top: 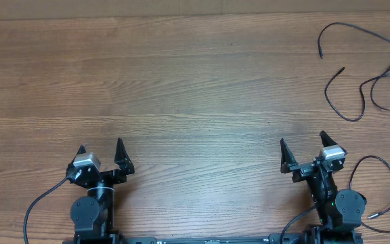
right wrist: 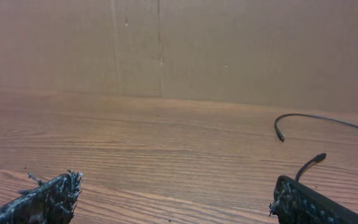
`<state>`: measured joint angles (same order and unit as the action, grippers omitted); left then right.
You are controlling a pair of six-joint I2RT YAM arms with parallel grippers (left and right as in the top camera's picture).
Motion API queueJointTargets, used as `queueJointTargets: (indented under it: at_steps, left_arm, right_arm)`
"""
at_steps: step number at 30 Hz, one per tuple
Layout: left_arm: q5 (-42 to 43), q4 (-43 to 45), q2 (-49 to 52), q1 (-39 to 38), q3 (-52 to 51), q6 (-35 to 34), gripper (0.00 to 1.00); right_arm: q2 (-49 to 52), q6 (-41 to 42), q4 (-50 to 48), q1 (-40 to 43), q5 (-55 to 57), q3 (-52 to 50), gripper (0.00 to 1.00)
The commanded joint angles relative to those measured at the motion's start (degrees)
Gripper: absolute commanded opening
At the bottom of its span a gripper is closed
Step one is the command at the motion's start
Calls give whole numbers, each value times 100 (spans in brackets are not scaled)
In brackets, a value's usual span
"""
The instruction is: Untangle cables
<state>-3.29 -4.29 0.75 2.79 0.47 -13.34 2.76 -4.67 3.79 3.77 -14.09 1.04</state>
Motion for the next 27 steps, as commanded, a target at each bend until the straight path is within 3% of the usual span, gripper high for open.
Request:
queueJointTargets:
  at_steps: [1, 23, 27]
  left_arm:
    - [-74, 11, -50, 31, -17, 70, 99]
    - [-72, 11, -50, 31, -17, 70, 100]
    - [-72, 11, -50, 31, -17, 68, 100]
  right_arm:
    - [-168, 39, -15, 50, 116, -59, 100]
    - [-264, 44, 2, 48, 210, -59, 100]
    - [-264, 586, 24, 48, 483, -59, 100]
